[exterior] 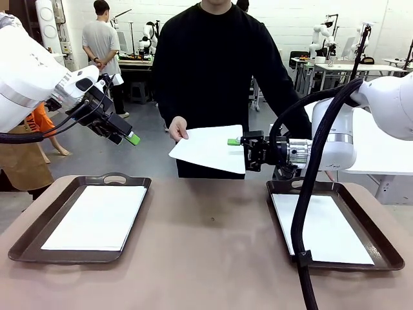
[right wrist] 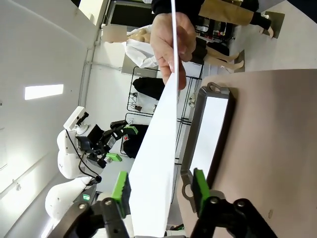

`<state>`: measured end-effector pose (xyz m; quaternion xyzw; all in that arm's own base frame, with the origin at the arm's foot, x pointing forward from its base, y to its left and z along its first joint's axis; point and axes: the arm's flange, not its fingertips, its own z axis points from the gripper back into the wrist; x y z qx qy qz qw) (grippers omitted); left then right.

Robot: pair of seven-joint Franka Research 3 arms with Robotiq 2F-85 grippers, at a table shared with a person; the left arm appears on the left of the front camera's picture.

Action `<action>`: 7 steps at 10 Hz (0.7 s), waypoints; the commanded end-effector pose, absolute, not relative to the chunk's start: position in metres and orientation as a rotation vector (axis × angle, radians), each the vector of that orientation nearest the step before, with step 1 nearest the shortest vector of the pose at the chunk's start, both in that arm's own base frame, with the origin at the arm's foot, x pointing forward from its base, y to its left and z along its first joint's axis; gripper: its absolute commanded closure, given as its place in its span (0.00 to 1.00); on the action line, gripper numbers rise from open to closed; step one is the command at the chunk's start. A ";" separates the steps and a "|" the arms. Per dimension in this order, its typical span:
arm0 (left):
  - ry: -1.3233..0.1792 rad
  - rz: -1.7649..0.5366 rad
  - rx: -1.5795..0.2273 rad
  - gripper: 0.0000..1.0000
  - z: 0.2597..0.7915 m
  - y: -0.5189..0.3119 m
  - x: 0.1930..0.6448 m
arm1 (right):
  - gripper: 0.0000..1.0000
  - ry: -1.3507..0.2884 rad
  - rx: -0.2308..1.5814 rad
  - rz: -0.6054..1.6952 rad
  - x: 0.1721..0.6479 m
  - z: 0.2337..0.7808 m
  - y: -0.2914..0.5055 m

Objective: Sort the A4 documents.
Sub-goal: Receive the A4 Paper.

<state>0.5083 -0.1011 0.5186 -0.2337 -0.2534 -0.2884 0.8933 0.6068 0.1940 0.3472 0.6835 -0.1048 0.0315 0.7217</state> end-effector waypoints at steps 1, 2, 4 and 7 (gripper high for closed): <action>-0.534 -0.594 -0.481 0.00 0.519 -0.100 0.508 | 0.52 -0.226 1.512 0.074 0.614 0.348 0.192; -0.534 -0.594 -0.481 0.00 0.519 -0.100 0.508 | 0.57 -0.225 1.510 0.068 0.614 0.348 0.191; -0.534 -0.594 -0.481 0.00 0.519 -0.100 0.508 | 0.76 -0.219 1.509 0.059 0.613 0.347 0.192; -0.534 -0.594 -0.481 0.00 0.519 -0.100 0.508 | 1.00 -0.201 1.513 0.061 0.611 0.348 0.194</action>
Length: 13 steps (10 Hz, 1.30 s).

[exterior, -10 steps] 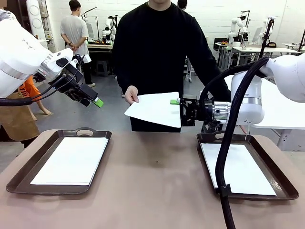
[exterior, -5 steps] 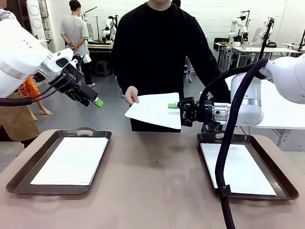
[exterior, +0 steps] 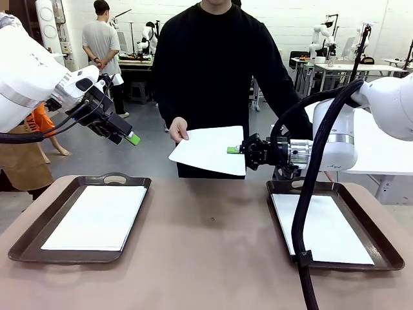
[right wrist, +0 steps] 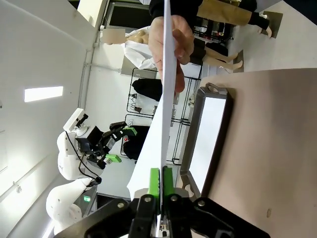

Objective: Sort the A4 documents.
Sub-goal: Receive the A4 Paper.

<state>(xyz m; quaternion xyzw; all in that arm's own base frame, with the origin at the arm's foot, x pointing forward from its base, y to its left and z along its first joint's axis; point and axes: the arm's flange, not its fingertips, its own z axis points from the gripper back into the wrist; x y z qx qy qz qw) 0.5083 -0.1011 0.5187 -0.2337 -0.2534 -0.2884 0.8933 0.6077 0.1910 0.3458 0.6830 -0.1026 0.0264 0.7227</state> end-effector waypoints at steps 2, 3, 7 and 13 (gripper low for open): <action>-0.534 -0.594 -0.481 0.00 0.519 -0.100 0.508 | 1.00 -0.195 1.511 0.062 0.611 0.348 0.195; -0.534 -0.594 -0.481 0.00 0.519 -0.100 0.508 | 1.00 -0.194 1.510 0.062 0.611 0.349 0.194; -0.534 -0.594 -0.481 0.00 0.519 -0.100 0.508 | 1.00 -0.200 1.508 0.075 0.610 0.348 0.192; -0.534 -0.594 -0.481 0.00 0.519 -0.100 0.508 | 1.00 -0.219 1.509 0.058 0.607 0.346 0.192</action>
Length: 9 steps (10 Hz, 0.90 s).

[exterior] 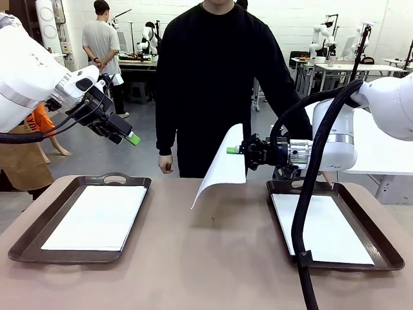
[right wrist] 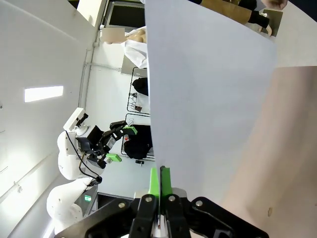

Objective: Sort the A4 documents.
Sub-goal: Receive the A4 Paper, then place the A4 Paper in the designated Handle tray.

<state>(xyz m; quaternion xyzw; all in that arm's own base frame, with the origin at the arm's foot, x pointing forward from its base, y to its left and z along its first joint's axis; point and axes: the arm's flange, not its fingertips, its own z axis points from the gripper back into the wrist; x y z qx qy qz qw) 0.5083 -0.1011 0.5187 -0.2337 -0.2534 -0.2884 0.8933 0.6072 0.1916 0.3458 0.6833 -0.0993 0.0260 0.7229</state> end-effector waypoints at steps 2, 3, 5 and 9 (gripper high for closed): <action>-0.534 -0.594 -0.481 0.00 0.519 -0.100 0.508 | 1.00 -0.219 1.509 0.058 0.607 0.346 0.192; -0.534 -0.594 -0.481 0.00 0.519 -0.100 0.508 | 1.00 -0.219 1.509 0.058 0.607 0.346 0.192; -0.534 -0.594 -0.481 0.00 0.519 -0.100 0.508 | 1.00 -0.219 1.509 0.058 0.607 0.346 0.192; -0.534 -0.594 -0.481 0.00 0.519 -0.100 0.508 | 1.00 -0.219 1.509 0.058 0.607 0.346 0.192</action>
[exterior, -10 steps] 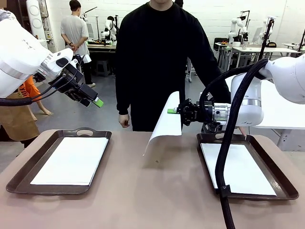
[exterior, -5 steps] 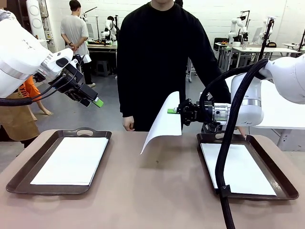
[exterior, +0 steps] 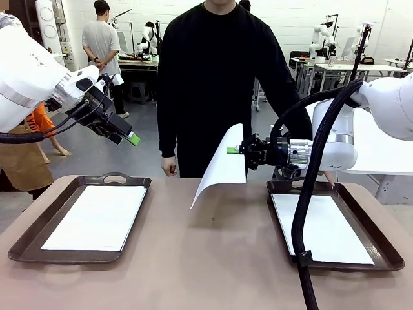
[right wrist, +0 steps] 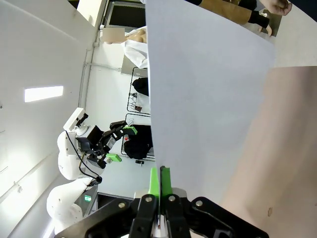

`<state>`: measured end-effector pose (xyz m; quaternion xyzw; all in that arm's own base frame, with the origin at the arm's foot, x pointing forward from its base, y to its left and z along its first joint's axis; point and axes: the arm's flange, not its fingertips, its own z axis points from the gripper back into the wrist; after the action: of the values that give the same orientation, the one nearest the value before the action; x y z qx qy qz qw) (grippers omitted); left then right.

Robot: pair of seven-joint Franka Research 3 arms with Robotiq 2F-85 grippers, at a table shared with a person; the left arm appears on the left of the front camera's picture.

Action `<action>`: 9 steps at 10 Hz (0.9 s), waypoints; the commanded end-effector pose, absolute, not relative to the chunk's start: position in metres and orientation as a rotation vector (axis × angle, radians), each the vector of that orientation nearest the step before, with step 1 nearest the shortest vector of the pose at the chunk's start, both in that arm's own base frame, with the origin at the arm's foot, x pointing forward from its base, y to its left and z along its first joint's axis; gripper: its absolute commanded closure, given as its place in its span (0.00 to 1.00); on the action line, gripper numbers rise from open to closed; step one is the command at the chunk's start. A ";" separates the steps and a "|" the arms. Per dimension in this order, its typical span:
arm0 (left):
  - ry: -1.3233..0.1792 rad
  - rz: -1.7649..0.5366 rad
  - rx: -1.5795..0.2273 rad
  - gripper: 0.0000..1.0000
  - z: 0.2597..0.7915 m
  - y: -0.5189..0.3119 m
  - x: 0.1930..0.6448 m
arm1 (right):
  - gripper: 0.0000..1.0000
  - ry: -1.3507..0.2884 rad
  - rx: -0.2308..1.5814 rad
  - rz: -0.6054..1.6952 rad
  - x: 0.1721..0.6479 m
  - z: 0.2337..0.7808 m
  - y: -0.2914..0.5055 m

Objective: Sort the A4 documents.
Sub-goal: Place the A4 Paper in the designated Handle tray.

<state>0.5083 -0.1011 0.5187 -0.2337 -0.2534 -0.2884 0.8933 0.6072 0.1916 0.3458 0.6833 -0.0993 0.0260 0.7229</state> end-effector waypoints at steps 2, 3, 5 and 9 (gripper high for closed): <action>-0.534 -0.594 -0.481 0.00 0.519 -0.100 0.508 | 1.00 -0.219 1.509 0.058 0.607 0.346 0.192; -0.534 -0.594 -0.481 0.00 0.519 -0.100 0.508 | 1.00 -0.219 1.509 0.058 0.607 0.346 0.192; -0.534 -0.594 -0.481 0.00 0.519 -0.100 0.508 | 0.99 -0.219 1.509 0.057 0.607 0.346 0.192; -0.534 -0.594 -0.481 0.00 0.519 -0.100 0.508 | 0.99 -0.322 1.420 0.347 0.585 0.389 0.098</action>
<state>0.5083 -0.1009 0.5187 -0.2336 -0.2534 -0.2882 0.8934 0.5981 0.1173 0.3903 0.6568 -0.1436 0.1258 0.7295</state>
